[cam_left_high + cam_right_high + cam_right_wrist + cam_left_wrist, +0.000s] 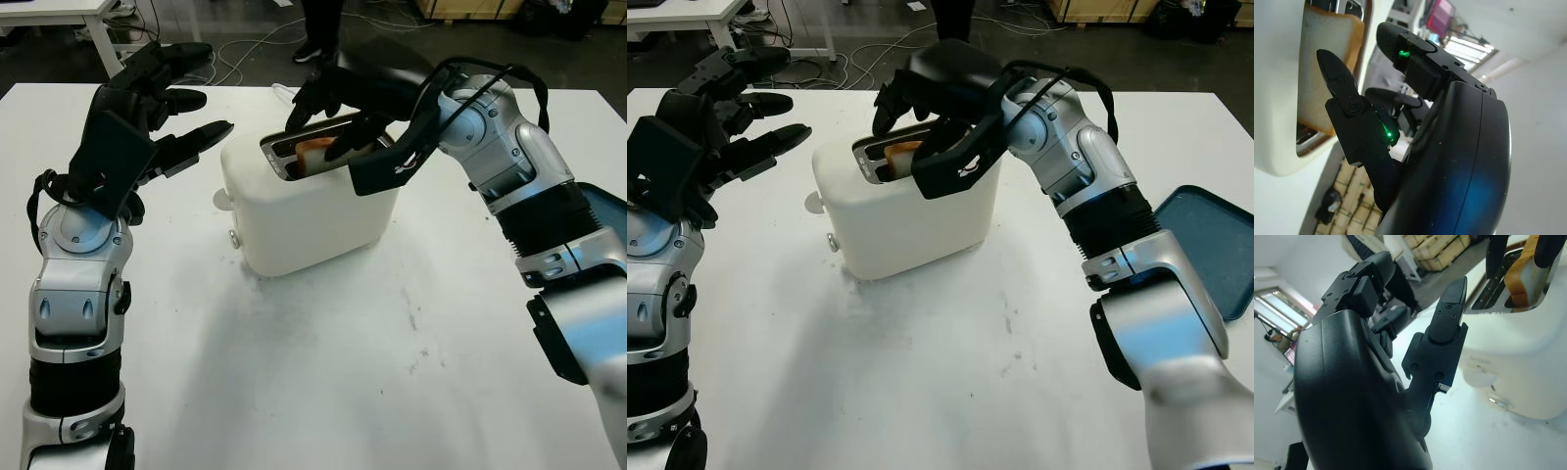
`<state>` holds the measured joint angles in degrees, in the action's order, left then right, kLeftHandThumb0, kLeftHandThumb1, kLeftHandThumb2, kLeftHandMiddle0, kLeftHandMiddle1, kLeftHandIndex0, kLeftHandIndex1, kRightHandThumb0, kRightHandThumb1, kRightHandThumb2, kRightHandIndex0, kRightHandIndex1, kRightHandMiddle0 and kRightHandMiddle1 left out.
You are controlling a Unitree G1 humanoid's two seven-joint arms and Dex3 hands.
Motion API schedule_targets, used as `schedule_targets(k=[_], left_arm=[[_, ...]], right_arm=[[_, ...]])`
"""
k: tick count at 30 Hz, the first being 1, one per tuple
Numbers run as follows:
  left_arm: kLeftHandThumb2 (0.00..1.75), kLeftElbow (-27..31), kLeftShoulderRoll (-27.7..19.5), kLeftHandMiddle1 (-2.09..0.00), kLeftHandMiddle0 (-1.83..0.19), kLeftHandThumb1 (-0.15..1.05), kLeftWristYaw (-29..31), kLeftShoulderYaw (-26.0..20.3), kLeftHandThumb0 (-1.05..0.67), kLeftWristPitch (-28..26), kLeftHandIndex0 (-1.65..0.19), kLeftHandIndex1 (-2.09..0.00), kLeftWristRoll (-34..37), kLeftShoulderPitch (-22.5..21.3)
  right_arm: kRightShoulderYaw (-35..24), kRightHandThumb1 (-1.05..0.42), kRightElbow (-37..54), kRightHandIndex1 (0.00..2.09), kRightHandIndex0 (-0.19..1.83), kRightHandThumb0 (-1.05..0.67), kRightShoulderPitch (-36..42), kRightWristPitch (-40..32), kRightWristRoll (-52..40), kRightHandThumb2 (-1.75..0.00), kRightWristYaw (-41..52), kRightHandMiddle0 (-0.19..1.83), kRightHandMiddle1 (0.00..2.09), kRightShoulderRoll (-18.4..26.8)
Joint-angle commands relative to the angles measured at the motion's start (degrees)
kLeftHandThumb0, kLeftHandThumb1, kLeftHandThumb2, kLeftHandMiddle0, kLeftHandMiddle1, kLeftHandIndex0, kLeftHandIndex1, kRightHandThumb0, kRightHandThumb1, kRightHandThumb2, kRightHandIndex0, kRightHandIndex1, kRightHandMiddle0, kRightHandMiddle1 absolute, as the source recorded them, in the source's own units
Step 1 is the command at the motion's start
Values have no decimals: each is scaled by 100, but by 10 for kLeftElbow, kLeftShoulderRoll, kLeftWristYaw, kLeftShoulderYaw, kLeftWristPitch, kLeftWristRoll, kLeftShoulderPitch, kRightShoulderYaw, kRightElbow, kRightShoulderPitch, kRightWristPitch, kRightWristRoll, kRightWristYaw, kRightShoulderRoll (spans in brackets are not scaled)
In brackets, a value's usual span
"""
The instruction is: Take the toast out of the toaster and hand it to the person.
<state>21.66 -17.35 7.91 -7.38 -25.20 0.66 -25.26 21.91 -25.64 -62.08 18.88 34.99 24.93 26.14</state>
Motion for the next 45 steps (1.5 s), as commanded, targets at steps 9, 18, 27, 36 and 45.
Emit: schedule_targets(k=[9, 18, 27, 36, 45], left_arm=[[0, 5, 2, -95, -21, 83, -6, -1, -26, 5, -33, -52, -2, 9], [0, 4, 1, -93, -20, 83, -4, -2, -25, 7, -33, -52, 2, 8], [0, 5, 1, -94, -20, 83, -6, -2, -25, 7, -33, -51, 1, 10], [0, 4, 1, -95, -20, 84, -6, -1, -25, 11, -33, -52, 0, 11], [0, 2, -1, -95, -20, 84, -3, -3, -25, 13, -32, -52, 2, 12]], right_arm=[[4, -67, 10, 145, 65, -34, 14, -25, 10, 0, 22, 102, 7, 11], [10, -71, 0, 111, 65, -31, 20, -33, 13, -1, 32, 105, 6, 10], [13, -71, -31, 120, 74, -27, 23, -43, 6, 0, 49, 106, 5, 0], [21, -72, -48, 113, 77, -27, 24, -12, 3, 0, 45, 108, 4, 3], [35, -72, -52, 111, 80, -31, 31, -14, 8, 0, 49, 111, 5, 0]])
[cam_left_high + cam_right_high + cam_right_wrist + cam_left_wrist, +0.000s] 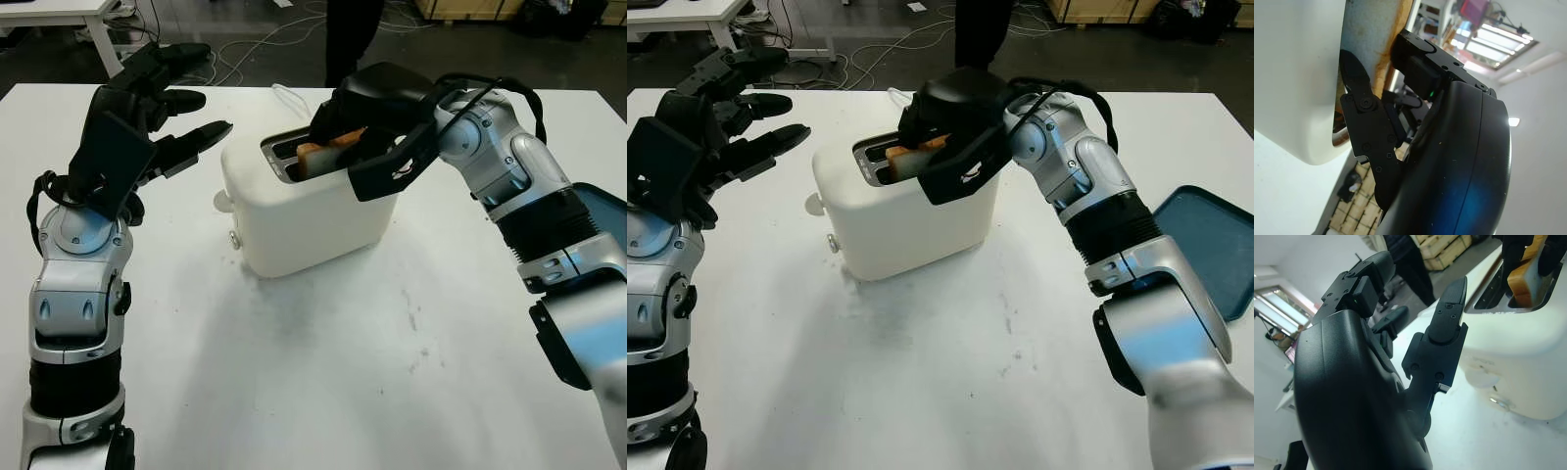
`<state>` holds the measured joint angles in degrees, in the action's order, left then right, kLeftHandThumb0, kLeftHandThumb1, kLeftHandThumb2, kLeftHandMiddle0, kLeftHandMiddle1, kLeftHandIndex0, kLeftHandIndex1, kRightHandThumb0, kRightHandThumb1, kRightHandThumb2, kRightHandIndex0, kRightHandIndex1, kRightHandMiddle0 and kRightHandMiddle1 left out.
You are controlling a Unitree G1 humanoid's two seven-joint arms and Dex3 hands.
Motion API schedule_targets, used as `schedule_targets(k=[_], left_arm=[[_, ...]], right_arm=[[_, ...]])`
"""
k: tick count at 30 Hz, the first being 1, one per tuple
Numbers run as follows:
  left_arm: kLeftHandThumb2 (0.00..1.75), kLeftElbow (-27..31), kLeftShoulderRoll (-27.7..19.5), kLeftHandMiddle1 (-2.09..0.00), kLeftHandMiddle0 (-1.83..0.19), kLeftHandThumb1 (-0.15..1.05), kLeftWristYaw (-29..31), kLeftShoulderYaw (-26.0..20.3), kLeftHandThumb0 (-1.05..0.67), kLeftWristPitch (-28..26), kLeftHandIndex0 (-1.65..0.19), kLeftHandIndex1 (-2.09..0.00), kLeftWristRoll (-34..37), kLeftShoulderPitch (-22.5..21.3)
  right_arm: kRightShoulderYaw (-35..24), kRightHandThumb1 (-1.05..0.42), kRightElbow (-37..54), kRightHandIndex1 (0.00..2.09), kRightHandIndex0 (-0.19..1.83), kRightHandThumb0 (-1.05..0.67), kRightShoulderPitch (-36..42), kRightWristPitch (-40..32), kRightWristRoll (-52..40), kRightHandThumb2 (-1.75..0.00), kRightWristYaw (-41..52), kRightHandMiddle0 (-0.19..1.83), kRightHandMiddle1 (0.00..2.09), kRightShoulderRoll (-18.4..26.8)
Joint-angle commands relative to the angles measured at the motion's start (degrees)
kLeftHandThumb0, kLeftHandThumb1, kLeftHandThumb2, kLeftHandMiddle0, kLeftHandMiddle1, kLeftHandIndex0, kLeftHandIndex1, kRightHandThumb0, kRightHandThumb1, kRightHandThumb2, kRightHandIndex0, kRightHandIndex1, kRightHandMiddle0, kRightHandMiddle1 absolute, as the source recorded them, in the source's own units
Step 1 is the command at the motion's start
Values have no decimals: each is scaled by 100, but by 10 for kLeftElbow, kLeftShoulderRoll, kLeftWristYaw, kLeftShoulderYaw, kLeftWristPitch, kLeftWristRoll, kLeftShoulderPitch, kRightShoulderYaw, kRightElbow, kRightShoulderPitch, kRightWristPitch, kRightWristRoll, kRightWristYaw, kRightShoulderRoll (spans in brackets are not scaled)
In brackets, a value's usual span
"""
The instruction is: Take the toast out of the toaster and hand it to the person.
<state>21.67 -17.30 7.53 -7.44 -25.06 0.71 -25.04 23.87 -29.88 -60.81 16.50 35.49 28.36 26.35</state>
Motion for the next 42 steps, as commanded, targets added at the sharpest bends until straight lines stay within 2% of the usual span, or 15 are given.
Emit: schedule_targets(k=[1, 5, 6, 7, 8, 9, 11, 12, 14, 18, 19, 22, 30, 36, 42], left_arm=[[0, 2, -1, -95, -20, 84, 1, -3, -24, 12, -32, -52, 1, 10], [0, 2, -1, -95, -20, 84, 1, -4, -23, 10, -32, -53, 2, 9], [0, 2, -1, -96, -20, 84, 1, -4, -23, 11, -32, -53, 2, 9], [0, 2, -1, -96, -20, 84, 1, -4, -24, 12, -32, -53, 2, 10], [0, 2, -1, -96, -20, 84, 1, -4, -25, 13, -32, -53, 2, 10], [0, 2, -1, -96, -20, 84, 0, -4, -25, 12, -32, -53, 1, 10], [0, 3, -1, -96, -20, 84, 0, -4, -26, 11, -32, -53, 0, 10], [0, 4, -1, -96, -20, 84, 0, -4, -26, 8, -32, -53, 1, 10], [0, 3, -2, -96, -19, 84, 1, -4, -27, 8, -32, -53, 1, 10], [0, 5, -1, -96, -20, 84, 0, -5, -26, 6, -32, -53, 2, 11], [0, 5, -2, -96, -20, 84, 0, -4, -25, 7, -32, -53, 1, 11], [0, 4, -1, -96, -20, 84, 0, -5, -25, 11, -32, -54, 2, 12], [0, 2, -3, -96, -21, 84, 2, -4, -26, 14, -33, -54, 0, 13], [0, 4, 0, -96, -20, 84, -2, -4, -24, 7, -33, -54, 0, 14], [0, 2, -3, -95, -21, 84, 0, -5, -25, 10, -33, -54, -1, 15]], right_arm=[[18, -73, -10, 112, 81, -32, 18, 6, 5, -1, 19, 113, 6, -2], [34, -73, -21, 124, 87, -43, 25, 15, 17, 0, 8, 126, 15, -1], [40, -73, -28, 129, 90, -46, 26, 27, 22, 0, -3, 125, 28, 1], [47, -76, -37, 138, 94, -52, 27, 36, 28, 0, -13, 111, 64, 3], [52, -77, -44, 147, 94, -55, 26, 43, 34, 0, -21, 100, 93, 4], [59, -78, -52, 153, 95, -58, 26, 52, 41, 0, -31, 93, 110, 5], [73, -84, -68, 157, 100, -62, 23, 74, 56, -1, -54, 91, 118, 9], [82, -87, -74, 156, 102, -63, 20, 85, 68, -2, -66, 93, 114, 11], [97, -91, -80, 144, 105, -64, 15, 93, 87, -11, -81, 95, 100, 15], [114, -92, -94, 140, 107, -60, 4, 106, 103, -31, -93, 97, 101, 19], [116, -92, -98, 159, 104, -57, 1, 113, 107, -34, -104, 92, 131, 21], [107, -92, -101, 173, 105, -51, -8, 122, 103, -38, -132, 84, 168, 26], [45, -92, -126, 175, 100, -47, -44, 119, 59, -36, -192, 79, 174, 15], [-21, -92, -130, 175, 102, -48, -77, 100, 21, -42, -210, 73, 175, 6], [-85, -92, -158, 175, 109, -47, -114, 114, -45, -45, -214, 81, 175, 4]])
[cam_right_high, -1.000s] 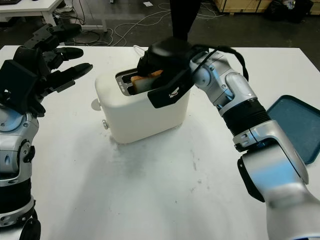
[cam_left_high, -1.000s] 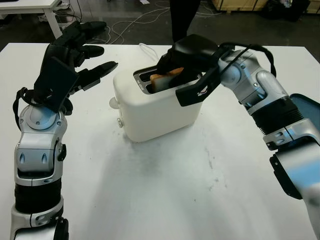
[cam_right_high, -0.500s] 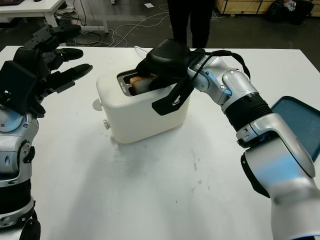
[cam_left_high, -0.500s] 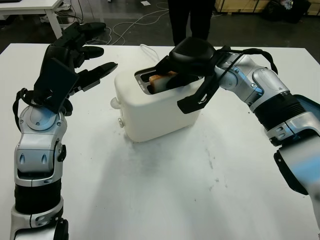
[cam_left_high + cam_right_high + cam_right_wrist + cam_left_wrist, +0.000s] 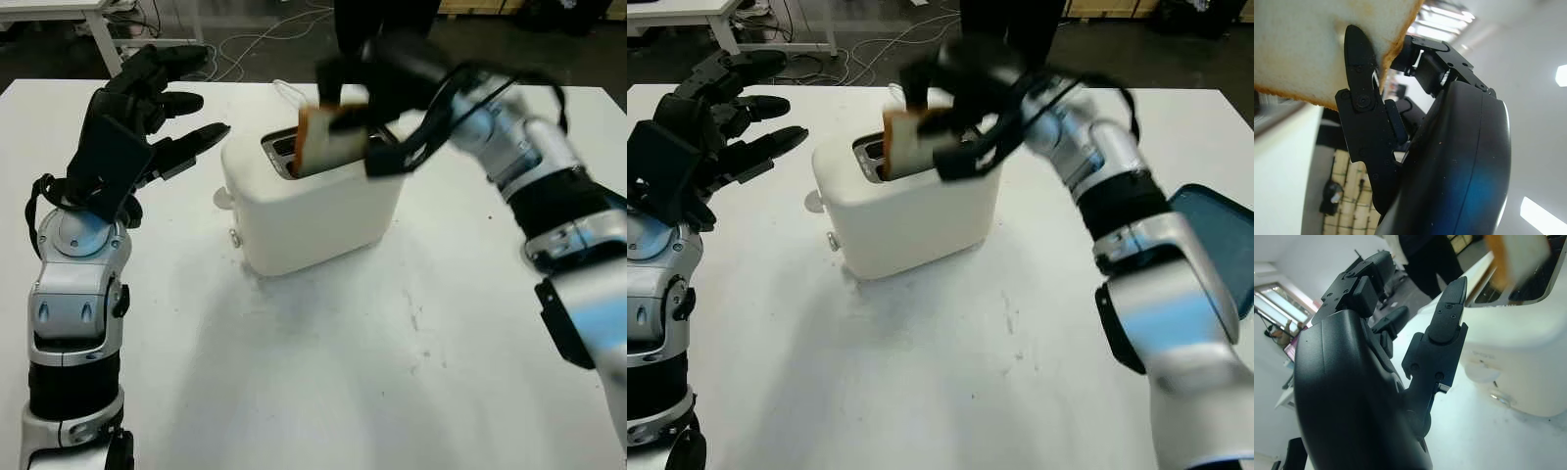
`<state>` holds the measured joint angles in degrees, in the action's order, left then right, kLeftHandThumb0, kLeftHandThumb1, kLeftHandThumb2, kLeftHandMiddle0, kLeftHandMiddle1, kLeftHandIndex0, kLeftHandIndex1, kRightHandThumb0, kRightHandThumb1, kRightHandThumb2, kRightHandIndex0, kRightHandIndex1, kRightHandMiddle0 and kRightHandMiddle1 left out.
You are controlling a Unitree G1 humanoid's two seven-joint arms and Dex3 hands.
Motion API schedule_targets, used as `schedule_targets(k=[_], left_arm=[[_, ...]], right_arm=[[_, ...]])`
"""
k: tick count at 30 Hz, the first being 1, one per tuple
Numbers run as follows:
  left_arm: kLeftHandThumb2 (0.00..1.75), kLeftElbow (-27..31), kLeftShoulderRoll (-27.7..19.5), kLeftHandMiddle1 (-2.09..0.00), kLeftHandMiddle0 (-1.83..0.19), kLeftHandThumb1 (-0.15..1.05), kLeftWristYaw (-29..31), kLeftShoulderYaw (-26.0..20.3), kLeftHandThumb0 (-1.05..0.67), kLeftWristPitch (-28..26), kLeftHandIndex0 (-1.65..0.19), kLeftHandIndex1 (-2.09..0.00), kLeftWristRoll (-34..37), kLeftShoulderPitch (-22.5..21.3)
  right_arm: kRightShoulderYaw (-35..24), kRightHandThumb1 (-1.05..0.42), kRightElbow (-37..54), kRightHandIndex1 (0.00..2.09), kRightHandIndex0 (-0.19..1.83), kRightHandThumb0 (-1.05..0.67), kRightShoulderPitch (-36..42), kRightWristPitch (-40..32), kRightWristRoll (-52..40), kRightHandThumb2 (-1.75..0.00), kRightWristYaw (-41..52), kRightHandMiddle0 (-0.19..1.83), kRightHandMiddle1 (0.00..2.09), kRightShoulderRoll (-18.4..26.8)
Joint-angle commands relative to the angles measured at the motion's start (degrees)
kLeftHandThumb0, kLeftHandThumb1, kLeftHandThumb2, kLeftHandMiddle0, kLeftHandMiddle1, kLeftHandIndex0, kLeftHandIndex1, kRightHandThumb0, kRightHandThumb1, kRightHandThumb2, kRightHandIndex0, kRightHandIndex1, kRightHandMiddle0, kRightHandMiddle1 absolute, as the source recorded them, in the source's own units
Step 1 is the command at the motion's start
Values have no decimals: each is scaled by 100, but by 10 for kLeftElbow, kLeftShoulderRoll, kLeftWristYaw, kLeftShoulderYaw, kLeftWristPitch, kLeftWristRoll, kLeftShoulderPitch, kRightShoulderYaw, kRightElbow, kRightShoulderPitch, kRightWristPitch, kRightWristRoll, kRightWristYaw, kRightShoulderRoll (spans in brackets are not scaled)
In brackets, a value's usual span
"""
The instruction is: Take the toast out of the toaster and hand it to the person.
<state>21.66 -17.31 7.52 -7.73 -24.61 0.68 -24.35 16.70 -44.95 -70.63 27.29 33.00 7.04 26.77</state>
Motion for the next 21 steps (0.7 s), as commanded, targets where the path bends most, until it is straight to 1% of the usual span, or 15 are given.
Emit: schedule_targets(k=[1, 4, 7, 13, 17, 19, 21], left_arm=[[0, 2, -2, -95, -21, 84, 0, -1, -24, 5, -33, -54, 0, 7], [0, 0, -3, -95, -21, 84, 0, 0, -24, 8, -33, -54, -2, 6], [0, 0, -3, -95, -21, 84, 0, 2, -25, 5, -33, -54, -3, 4], [0, 0, -5, -94, -22, 84, 2, 2, -25, 3, -33, -53, -3, 2], [0, 0, -5, -93, -21, 84, 2, 2, -25, 3, -33, -53, -2, 2], [0, -1, -4, -94, -22, 84, 2, 1, -25, 5, -33, -53, -1, 2], [0, -2, -4, -94, -22, 84, 2, -1, -25, 7, -33, -53, 1, 2]], right_arm=[[-21, -92, -9, 175, 110, -48, -22, 9, -33, -47, 7, 81, 175, 2], [-38, -92, -10, 175, 113, -51, -34, 6, -54, -49, 14, 83, 175, 8], [-46, -92, -6, 175, 114, -53, -37, -3, -56, -45, 6, 87, 175, 10], [-64, -92, -9, 175, 111, -46, -37, -3, -71, -42, 8, 83, 175, 13], [-79, -92, -43, 175, 102, -43, -47, -11, -86, -45, 11, 74, 175, 19], [-84, -92, -65, 175, 102, -44, -50, -20, -85, -44, -1, 70, 173, 26], [-96, -92, -95, 175, 100, -44, -52, -26, -94, -42, -13, 72, 171, 29]])
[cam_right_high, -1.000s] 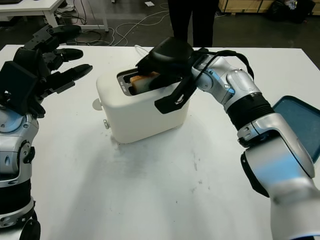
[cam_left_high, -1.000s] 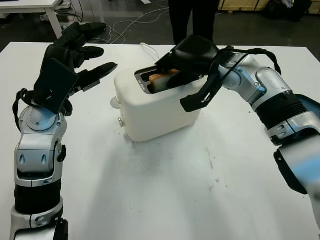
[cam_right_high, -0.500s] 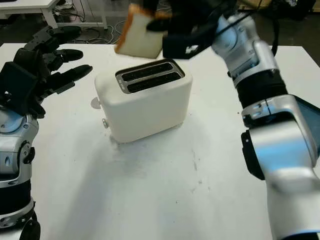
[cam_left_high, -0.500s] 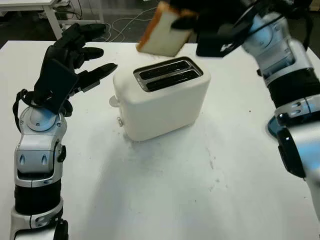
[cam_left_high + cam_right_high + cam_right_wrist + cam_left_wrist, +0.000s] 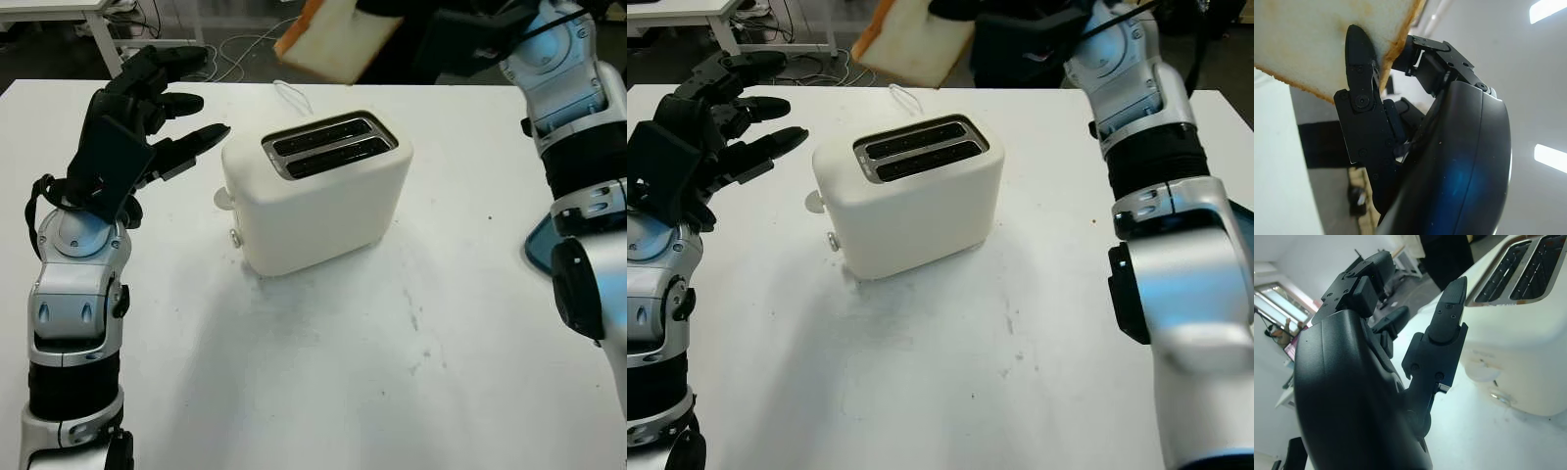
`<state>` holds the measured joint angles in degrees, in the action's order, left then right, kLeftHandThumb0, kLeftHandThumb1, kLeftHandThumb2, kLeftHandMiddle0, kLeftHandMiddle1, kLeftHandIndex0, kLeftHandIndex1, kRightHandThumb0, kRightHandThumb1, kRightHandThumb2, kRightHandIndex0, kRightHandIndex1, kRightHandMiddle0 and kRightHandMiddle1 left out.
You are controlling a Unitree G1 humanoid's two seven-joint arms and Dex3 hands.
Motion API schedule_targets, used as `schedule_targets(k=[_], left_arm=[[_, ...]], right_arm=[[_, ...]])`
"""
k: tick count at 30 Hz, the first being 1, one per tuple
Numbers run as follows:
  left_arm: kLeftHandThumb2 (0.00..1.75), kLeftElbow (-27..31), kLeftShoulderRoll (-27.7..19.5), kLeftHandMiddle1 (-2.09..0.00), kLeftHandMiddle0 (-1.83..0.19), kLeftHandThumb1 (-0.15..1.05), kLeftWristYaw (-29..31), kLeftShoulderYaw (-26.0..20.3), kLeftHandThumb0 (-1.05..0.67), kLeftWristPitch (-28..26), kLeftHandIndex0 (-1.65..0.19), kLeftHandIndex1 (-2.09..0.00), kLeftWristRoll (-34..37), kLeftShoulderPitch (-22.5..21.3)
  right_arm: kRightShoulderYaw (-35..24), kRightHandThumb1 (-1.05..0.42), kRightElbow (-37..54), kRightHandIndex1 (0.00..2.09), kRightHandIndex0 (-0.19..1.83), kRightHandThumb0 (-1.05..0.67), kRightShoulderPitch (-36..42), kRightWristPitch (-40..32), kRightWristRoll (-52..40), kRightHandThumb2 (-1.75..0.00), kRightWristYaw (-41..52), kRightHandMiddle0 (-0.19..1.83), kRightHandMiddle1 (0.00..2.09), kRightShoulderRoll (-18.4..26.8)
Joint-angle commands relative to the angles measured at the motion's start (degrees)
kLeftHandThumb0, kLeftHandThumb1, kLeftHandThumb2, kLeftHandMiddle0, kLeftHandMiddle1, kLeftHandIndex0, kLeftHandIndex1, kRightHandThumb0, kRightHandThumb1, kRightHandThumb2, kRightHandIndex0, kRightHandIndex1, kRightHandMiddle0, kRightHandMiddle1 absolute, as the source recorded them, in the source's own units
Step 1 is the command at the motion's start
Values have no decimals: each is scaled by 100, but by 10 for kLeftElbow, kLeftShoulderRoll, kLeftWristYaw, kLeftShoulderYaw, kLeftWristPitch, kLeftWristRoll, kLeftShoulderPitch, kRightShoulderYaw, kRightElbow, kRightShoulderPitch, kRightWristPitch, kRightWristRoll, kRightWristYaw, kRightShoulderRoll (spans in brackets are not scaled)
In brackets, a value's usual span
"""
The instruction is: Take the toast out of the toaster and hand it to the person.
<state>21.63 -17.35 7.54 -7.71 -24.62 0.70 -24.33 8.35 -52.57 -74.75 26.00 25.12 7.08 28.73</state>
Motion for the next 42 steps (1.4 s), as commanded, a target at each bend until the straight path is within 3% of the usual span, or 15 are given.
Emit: schedule_targets(k=[1, 6, 7, 12, 15, 28, 29, 31, 32, 33, 35, 38, 41, 42], left_arm=[[0, -1, -4, -94, -22, 84, 2, -2, -24, 6, -33, -53, 1, 3], [0, -3, -5, -94, -21, 84, 5, -6, -24, 9, -33, -53, 5, 5], [0, -3, -5, -94, -21, 84, 5, -6, -24, 11, -33, -53, 5, 5], [0, -5, -3, -96, -21, 84, 5, -10, -22, 11, -33, -54, 7, 7], [0, -7, -2, -96, -21, 84, 4, -11, -21, 12, -33, -54, 7, 7], [0, -10, -4, -96, -20, 84, 9, -12, -23, 17, -33, -55, 6, 9], [0, -10, -4, -96, -19, 84, 9, -13, -24, 18, -33, -55, 6, 9], [0, -11, -5, -96, -19, 84, 10, -13, -24, 19, -32, -55, 5, 10], [0, -10, -5, -96, -19, 84, 10, -13, -24, 19, -32, -55, 4, 10], [0, -10, -4, -96, -19, 85, 10, -13, -23, 18, -32, -55, 4, 10], [0, -9, -3, -96, -20, 85, 8, -12, -22, 18, -32, -55, 3, 10], [0, -9, -2, -96, -20, 85, 7, -12, -21, 19, -33, -55, 1, 10], [0, -13, -2, -96, -20, 85, 8, -12, -22, 23, -32, -55, 1, 11], [0, -13, -2, -96, -20, 85, 8, -12, -22, 24, -32, -55, 2, 11]], right_arm=[[-17, -92, -34, 175, 101, -45, -11, -21, -17, -41, -24, 75, 172, 10], [-21, -92, -106, 175, 104, -38, -1, -27, -2, -40, -105, 70, 174, 36], [-20, -92, -119, 175, 103, -37, 1, -33, -1, -40, -115, 67, 165, 40], [-56, -92, -176, 175, 86, -37, 17, -94, -40, -41, -156, 57, 173, 42], [-82, -92, -187, 175, 90, -34, 33, -115, -68, -39, -170, 62, 174, 34], [-115, -92, -211, 175, 71, -18, 65, -179, -109, -44, -211, 38, 175, 2], [-123, -92, -214, 175, 68, -16, 65, -186, -118, -43, -209, 27, 165, -2], [-131, -92, -218, 175, 68, -14, 68, -190, -129, -43, -205, 40, 118, -10], [-130, -92, -220, 175, 69, -12, 72, -187, -129, -44, -205, 39, 126, -12], [-130, -92, -222, 175, 66, -7, 75, -188, -130, -43, -207, 30, 153, -14], [-125, -92, -225, 175, 67, -7, 77, -202, -127, -42, -215, 27, 169, -18], [-130, -92, -229, 175, 65, -13, 82, -216, -131, -40, -226, 24, 172, -26], [-151, -92, -234, 175, 59, -18, 91, -222, -153, -41, -221, 23, 147, -34], [-154, -92, -235, 175, 58, -20, 94, -220, -155, -40, -219, 26, 149, -35]])
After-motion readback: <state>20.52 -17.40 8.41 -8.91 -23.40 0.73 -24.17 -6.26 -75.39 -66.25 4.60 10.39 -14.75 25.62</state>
